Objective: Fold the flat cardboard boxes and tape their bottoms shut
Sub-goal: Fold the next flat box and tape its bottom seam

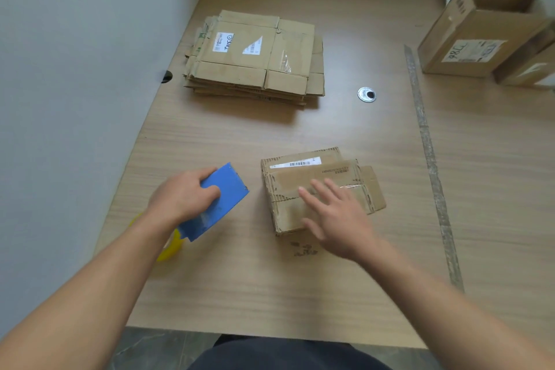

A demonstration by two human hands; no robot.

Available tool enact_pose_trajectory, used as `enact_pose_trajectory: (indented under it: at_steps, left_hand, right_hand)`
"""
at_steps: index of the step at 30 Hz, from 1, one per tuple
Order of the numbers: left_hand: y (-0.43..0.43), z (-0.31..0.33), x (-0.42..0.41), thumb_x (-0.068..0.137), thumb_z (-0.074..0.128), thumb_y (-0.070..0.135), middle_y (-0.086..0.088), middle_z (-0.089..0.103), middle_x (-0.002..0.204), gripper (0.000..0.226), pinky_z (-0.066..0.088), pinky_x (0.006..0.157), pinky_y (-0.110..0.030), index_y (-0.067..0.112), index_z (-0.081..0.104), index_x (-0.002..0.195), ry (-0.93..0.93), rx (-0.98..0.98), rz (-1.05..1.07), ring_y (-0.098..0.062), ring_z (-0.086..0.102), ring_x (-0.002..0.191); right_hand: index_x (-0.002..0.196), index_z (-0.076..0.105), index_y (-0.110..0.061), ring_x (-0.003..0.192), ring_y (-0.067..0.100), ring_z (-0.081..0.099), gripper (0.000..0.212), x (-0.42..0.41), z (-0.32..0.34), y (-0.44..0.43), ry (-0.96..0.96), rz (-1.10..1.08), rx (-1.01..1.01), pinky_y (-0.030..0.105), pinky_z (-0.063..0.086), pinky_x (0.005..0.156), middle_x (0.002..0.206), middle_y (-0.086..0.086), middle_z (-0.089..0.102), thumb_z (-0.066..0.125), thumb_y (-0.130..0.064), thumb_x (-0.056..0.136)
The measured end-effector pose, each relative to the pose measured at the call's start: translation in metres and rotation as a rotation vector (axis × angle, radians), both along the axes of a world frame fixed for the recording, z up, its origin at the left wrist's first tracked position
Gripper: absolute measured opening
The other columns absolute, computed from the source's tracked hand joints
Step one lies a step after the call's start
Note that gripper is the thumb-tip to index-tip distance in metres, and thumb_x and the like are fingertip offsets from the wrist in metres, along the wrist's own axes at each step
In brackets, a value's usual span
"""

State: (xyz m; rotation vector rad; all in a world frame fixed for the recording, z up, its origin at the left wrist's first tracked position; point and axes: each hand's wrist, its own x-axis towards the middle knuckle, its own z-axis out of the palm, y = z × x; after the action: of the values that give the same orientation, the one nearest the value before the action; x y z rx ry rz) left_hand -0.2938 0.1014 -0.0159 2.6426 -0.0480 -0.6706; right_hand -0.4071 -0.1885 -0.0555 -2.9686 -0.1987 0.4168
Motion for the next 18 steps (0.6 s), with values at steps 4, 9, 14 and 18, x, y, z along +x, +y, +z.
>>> enact_pose_trajectory:
  at_steps: [4, 9, 14, 18]
  left_hand:
    - [-0.005, 0.011, -0.018, 0.072, 0.049, 0.042, 0.016, 0.066, 0.098, 0.052, 0.052, 0.077, -0.036, 0.063, 0.050, 0.120, -0.050, -0.099, 0.074, -0.017, 0.061, 0.089]
    - [-0.015, 0.020, -0.036, 0.075, 0.052, 0.045, 0.020, 0.065, 0.107, 0.057, 0.046, 0.073, -0.030, 0.060, 0.048, 0.130, -0.104, -0.167, 0.158, -0.015, 0.060, 0.098]
    - [-0.034, 0.026, -0.051, 0.070, 0.049, 0.049, 0.020, 0.065, 0.104, 0.057, 0.049, 0.080, -0.033, 0.069, 0.043, 0.122, -0.108, -0.240, 0.159, -0.014, 0.060, 0.098]
    - [-0.049, 0.025, -0.060, 0.070, 0.050, 0.051, 0.017, 0.066, 0.106, 0.063, 0.051, 0.085, -0.037, 0.060, 0.046, 0.132, -0.110, -0.222, 0.170, -0.017, 0.060, 0.098]
  right_hand:
    - [0.157, 0.017, -0.030, 0.150, 0.026, 0.010, 0.071, 0.002, -0.015, 0.054, -0.005, -0.067, 0.086, 0.044, 0.011, 0.120, 0.165, 0.006, 0.011, 0.037, -0.062, 0.097]
    - [0.157, -0.007, -0.035, 0.152, 0.026, -0.017, 0.074, -0.006, -0.038, 0.049, 0.056, -0.009, 0.049, 0.047, -0.010, 0.120, 0.165, 0.003, -0.020, 0.031, -0.061, 0.100]
    - [0.156, 0.014, -0.041, 0.151, 0.030, -0.018, 0.068, -0.018, -0.039, 0.005, 0.013, 0.177, 0.111, 0.043, -0.011, 0.120, 0.165, 0.001, -0.015, 0.044, -0.055, 0.098]
    - [0.157, 0.022, -0.032, 0.153, 0.022, -0.009, 0.079, -0.019, -0.033, -0.030, -0.119, 0.052, 0.153, 0.047, 0.000, 0.124, 0.166, -0.001, -0.005, 0.024, -0.074, 0.091]
